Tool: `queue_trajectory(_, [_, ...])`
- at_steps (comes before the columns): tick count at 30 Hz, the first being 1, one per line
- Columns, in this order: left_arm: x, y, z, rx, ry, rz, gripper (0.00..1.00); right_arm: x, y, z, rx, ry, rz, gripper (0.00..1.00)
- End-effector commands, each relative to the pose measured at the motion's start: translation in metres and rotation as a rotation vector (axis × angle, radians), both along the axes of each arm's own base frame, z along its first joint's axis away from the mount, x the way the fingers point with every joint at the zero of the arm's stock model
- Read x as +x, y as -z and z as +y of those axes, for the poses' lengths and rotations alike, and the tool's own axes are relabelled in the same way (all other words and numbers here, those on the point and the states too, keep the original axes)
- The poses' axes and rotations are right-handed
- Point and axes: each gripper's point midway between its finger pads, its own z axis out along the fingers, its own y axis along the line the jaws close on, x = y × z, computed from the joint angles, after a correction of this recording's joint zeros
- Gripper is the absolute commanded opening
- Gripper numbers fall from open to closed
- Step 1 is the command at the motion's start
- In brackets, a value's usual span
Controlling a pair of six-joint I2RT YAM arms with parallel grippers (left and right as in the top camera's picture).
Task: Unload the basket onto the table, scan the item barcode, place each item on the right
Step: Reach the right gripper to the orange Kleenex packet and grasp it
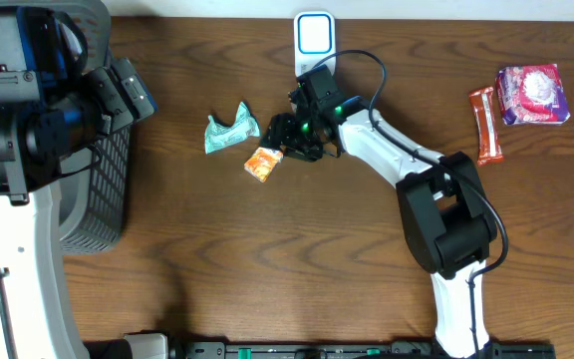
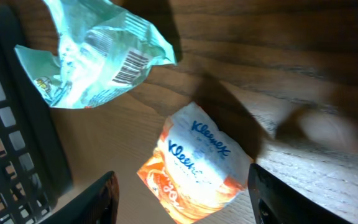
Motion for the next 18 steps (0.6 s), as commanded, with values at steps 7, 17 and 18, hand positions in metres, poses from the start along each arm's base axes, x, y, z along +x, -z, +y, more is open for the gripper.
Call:
queue_trajectory(7, [0.001, 0.003, 0.003, 0.014, 0.002, 0.009, 0.98, 0.02, -0.045, 0.005, 0.023, 0.047, -0.144, 0.58])
queue_trajectory(17, [0.001, 0.003, 0.003, 0.014, 0.002, 0.009, 0.98, 0.022, -0.03, 0.022, -0.128, 0.066, -0.284, 0.59])
queue_trajectory(18, [0.001, 0.003, 0.003, 0.014, 0.002, 0.009, 0.98, 0.02, -0.027, 0.024, -0.152, 0.05, -0.3, 0.59])
